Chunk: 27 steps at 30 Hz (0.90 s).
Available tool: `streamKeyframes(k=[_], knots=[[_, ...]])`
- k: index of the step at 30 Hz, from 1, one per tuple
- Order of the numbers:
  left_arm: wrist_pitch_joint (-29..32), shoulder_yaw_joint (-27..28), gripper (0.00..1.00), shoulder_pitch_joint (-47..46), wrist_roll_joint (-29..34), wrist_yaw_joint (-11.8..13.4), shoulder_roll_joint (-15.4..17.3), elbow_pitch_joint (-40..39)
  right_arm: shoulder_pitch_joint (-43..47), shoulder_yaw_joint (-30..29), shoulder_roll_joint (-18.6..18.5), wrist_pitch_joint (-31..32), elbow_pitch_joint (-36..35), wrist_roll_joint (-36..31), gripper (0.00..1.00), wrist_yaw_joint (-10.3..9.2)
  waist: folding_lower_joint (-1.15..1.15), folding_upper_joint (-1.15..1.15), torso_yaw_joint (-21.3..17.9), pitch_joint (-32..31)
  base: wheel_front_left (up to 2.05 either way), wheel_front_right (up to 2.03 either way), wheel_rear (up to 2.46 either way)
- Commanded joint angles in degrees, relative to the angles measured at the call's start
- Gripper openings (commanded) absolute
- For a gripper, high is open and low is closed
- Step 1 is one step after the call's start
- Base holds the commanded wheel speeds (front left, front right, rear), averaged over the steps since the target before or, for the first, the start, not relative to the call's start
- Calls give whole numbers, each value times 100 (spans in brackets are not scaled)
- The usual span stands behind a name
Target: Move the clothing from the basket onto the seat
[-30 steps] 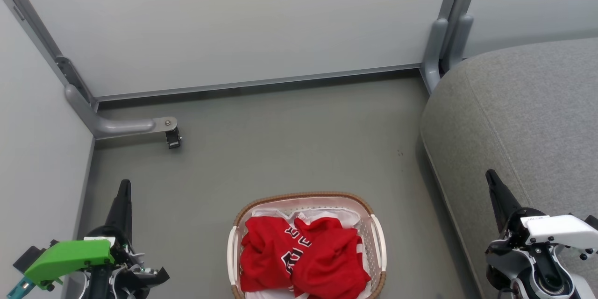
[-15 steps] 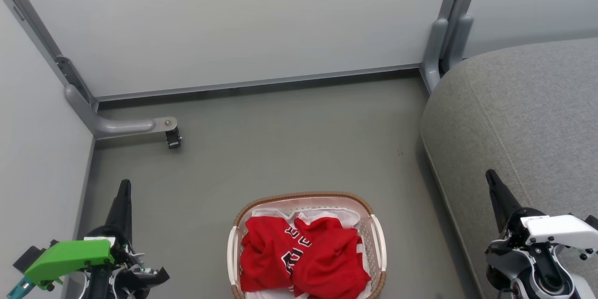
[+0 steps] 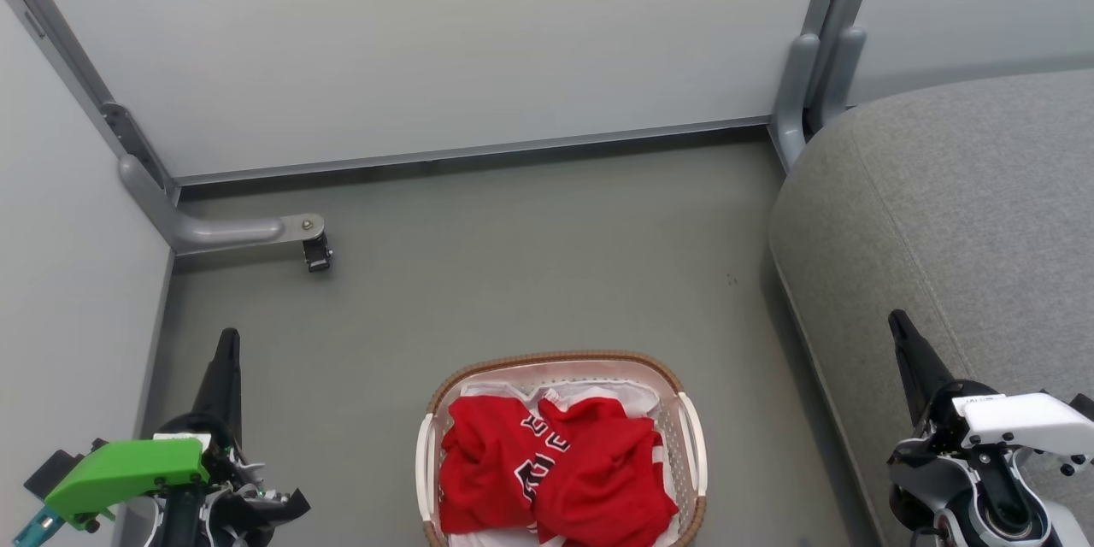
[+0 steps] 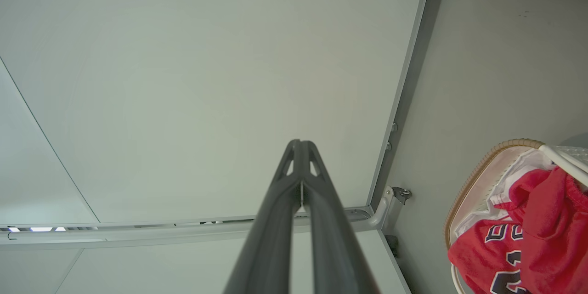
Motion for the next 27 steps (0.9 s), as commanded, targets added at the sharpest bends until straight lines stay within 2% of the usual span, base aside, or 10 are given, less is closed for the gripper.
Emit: streamKeyframes(k=[1, 9, 10, 18, 27], knots=[[9, 2, 0, -71, 35, -26, 11, -2, 64, 0, -20, 8, -9, -8, 0, -2, 0, 0, 0, 0, 0, 0, 0], [9, 2, 0, -71, 35, -26, 11, -2, 64, 0, -20, 8, -9, -8, 0, -2, 0, 0, 0, 0, 0, 0, 0], [0, 0, 100, 1, 0, 0, 0, 2, 0, 0, 1, 0, 2, 0, 100, 0, 0, 0, 0, 0, 0, 0, 0], [-163, -78, 100, 41, 155, 3, -13, 126, 26, 81, -30, -137, 44, -136, 100, -1, 0, 0, -1, 9, 0, 0, 0], [-413, -109, 100, -11, 1077, 1, 11, 127, -38, 242, -183, -408, -8, -810, 100, -1, 0, 0, -1, 26, 0, 0, 0]])
